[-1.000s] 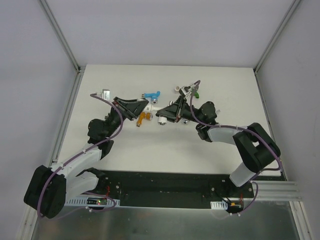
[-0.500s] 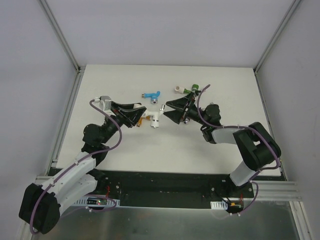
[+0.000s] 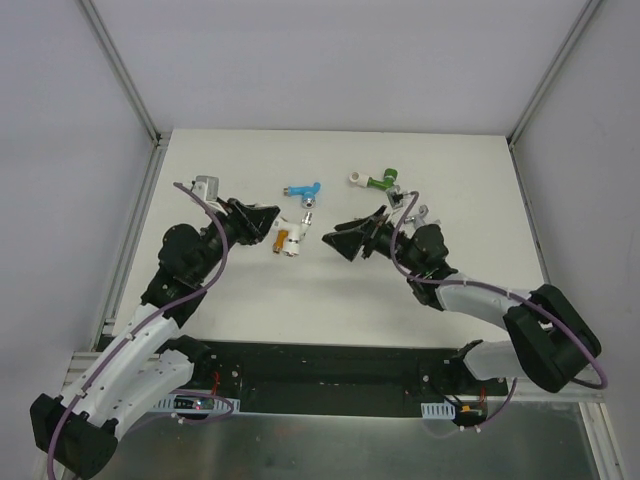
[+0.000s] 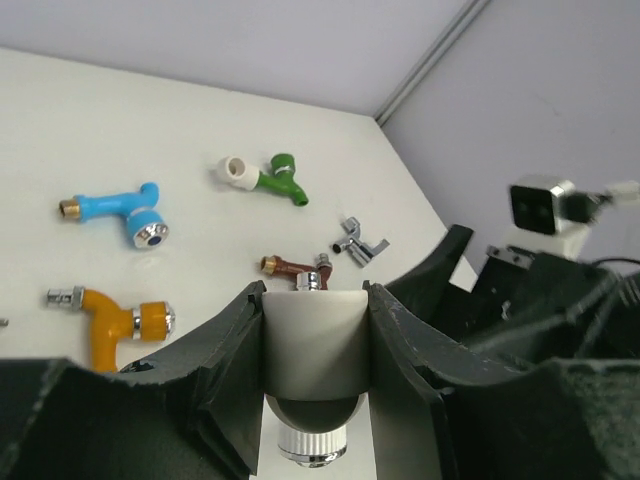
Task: Install the water faucets
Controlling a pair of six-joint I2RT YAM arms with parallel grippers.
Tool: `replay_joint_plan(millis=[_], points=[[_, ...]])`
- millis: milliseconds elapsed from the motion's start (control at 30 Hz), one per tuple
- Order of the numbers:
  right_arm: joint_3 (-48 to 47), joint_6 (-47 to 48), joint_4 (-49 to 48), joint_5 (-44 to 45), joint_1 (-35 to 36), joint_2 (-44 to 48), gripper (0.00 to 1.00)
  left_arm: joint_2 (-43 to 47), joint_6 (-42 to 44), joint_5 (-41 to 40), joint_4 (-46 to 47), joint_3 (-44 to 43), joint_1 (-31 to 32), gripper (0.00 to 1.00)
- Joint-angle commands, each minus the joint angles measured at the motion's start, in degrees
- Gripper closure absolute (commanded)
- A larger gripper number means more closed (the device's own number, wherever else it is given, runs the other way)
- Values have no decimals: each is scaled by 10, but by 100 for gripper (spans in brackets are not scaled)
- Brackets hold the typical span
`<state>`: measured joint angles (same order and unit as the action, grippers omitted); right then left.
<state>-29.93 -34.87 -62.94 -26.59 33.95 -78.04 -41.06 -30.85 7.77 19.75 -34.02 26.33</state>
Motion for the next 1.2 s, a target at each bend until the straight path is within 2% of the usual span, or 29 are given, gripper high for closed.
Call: replay_joint_plan(millis=[0, 100, 233, 433, 533, 633, 900, 1067, 1167], points=[[28, 288, 22, 114, 77, 57, 1, -9, -26, -50, -66, -68, 7, 100], [32, 426, 50, 200, 142, 85, 1, -22, -28, -61, -107, -87, 7, 100], [32, 558, 35, 291, 208, 81, 1, -31, -36, -68, -127, -102, 9, 100], [-6, 711, 4, 362, 303, 23, 1, -44, -34, -74, -155, -127, 13, 100], [-35, 755, -21, 401, 337, -25, 1, -46, -37, -75, -163, -132, 14, 100], [-56, 776, -86, 428, 356, -78, 0, -43, -40, -88, -169, -134, 14, 100], [-130, 852, -200, 558, 370, -195, 1, -29, -30, -82, -196, -142, 14, 100], [-110, 873, -200, 566, 368, -165, 1, -27, 18, -66, -254, -159, 14, 100], [-89, 863, -144, 556, 358, -117, 2, -32, 55, -30, -281, -174, 14, 100]])
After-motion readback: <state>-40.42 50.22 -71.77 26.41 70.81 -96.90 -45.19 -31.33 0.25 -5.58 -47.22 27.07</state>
